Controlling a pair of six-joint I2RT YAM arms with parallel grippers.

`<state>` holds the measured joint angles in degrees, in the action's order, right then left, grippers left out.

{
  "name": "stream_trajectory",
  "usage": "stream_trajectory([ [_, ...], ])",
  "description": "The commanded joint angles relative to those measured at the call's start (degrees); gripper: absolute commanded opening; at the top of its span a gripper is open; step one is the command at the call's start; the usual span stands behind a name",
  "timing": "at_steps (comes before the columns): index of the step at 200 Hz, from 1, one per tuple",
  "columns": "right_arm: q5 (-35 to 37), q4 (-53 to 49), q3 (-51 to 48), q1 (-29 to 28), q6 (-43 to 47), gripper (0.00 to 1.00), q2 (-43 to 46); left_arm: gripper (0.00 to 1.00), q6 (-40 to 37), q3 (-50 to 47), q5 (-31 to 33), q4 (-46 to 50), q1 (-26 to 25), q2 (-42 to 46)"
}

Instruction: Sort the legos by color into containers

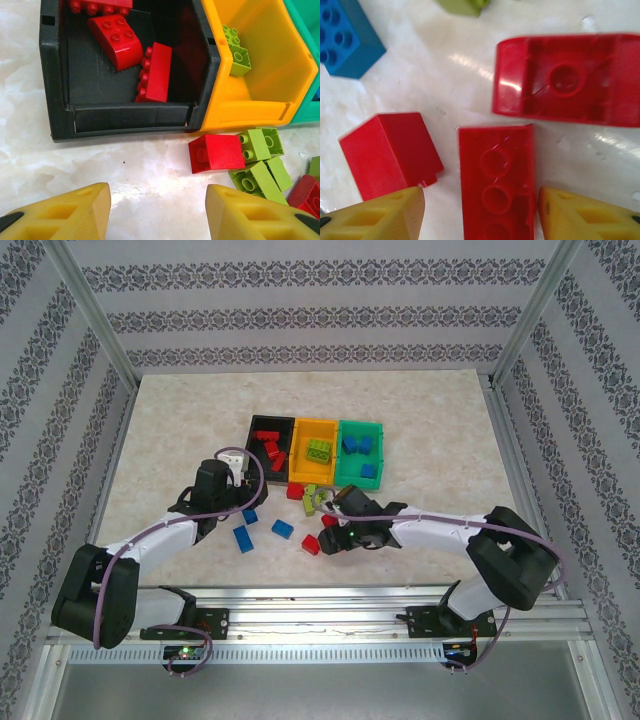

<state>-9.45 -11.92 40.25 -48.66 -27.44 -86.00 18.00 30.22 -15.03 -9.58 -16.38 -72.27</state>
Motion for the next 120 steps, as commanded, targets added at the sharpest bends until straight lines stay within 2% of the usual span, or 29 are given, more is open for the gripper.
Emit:
stream_trajectory([
  [1, 6.11, -4.12, 1.12, -2.03, 0.67, 0.61, -1.21, 0.53, 0.44, -0.27, -1.03, -2.64, 0.62, 0.16],
  [18, 8.14, -5.81, 2.17, -2.37, 0.72, 0.57, -2.73, 0.53, 0.26, -0.42, -0.15, -2.39, 0.6, 0.33],
  [69, 9.5, -7.0, 5.45, -3.75, 1.4, 0.31, -4.66, 0.53, 0.37, -0.45, 2.12, -1.58, 0.73, 0.81],
  [86, 9.97, -6.83, 6.05, -4.16, 1.74, 0.28, -3.65, 0.53, 0.73, -0.69, 2.15, -1.75, 1.07, 1.08],
  [120, 9.61, -5.91, 8.58, -4.31, 1.66, 0.28, -0.68, 0.53, 2.2, -1.95, 1.7, -3.49, 1.61, 1.96],
])
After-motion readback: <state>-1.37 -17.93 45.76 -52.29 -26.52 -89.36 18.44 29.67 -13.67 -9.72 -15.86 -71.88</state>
